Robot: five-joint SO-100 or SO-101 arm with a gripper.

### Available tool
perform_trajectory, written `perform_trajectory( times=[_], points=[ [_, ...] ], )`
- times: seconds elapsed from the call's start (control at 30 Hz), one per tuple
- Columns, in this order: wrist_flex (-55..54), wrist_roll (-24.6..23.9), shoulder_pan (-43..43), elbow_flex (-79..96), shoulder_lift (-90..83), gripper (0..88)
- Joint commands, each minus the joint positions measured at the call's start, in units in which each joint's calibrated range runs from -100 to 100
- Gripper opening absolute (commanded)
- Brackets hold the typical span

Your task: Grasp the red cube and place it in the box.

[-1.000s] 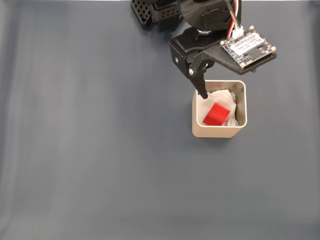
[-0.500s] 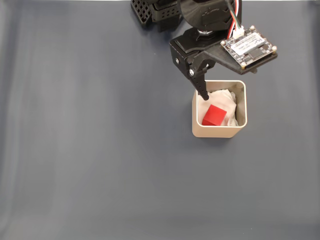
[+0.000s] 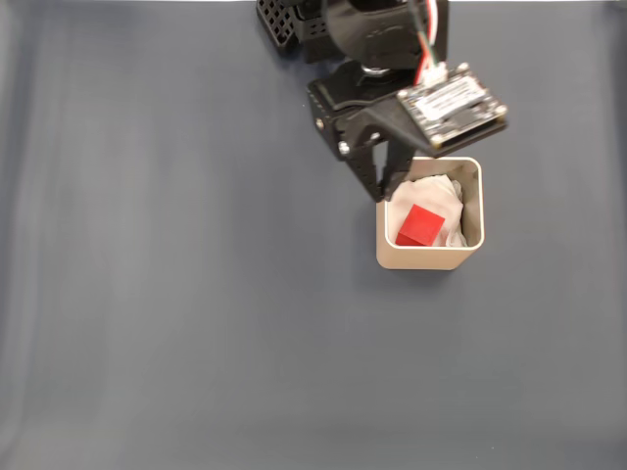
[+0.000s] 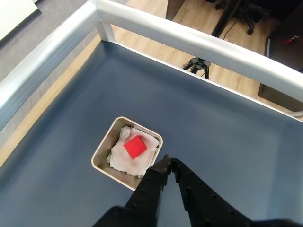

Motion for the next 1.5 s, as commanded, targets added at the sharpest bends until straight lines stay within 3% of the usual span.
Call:
perform_trajectory(
  times=[0.0, 0.67, 0.87, 1.47],
  points=[
    [-0.7, 0.3, 3.0, -1.2, -0.9, 0.2],
    [-10.3, 0.0, 20.5, 18.6, -6.7, 0.2],
    [-14.1, 0.2, 21.4, 32.8, -15.2, 0.2],
    [-11.9, -0.7, 17.9, 58.3, -38.5, 0.2]
  ],
)
